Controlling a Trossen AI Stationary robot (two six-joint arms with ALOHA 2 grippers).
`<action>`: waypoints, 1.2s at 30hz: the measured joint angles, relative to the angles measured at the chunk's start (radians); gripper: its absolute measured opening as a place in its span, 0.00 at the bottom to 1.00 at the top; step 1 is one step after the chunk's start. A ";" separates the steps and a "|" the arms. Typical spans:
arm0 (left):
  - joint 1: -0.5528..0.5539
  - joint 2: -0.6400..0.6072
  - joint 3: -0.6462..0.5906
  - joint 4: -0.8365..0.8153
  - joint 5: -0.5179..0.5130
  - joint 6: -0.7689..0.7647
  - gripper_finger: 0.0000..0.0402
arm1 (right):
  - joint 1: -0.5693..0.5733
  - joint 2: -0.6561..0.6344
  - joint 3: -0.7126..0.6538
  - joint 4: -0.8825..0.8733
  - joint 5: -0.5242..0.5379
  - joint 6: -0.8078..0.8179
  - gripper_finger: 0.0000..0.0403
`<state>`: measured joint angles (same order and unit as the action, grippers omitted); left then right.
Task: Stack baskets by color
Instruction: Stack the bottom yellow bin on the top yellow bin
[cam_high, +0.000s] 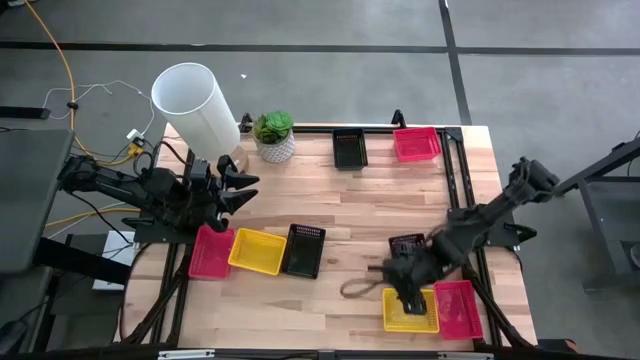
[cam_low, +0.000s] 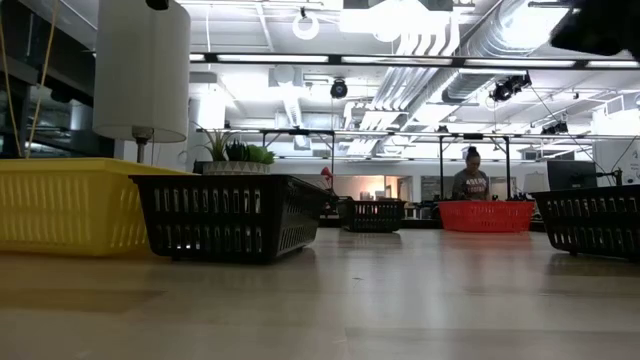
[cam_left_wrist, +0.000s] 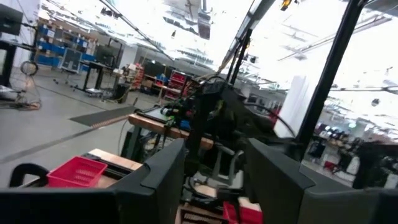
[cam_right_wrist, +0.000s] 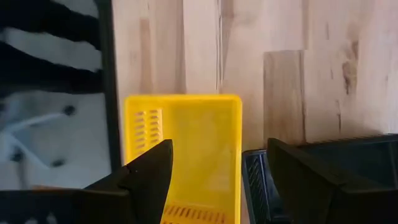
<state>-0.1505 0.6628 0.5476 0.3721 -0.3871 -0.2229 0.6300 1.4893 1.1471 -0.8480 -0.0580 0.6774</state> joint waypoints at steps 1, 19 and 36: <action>0.000 0.000 0.000 -0.001 -0.007 0.007 0.40 | 0.018 0.015 -0.001 0.001 0.024 -0.001 0.61; 0.000 0.000 0.000 -0.003 -0.026 0.017 0.40 | 0.045 0.241 -0.002 0.056 0.106 -0.136 0.57; 0.000 -0.003 0.000 -0.002 -0.046 0.066 0.40 | -0.030 0.197 0.052 0.043 0.087 -0.123 0.04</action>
<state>-0.1505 0.6598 0.5476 0.3701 -0.4327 -0.1568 0.5999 1.6867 1.1988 -0.8047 0.0287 0.5549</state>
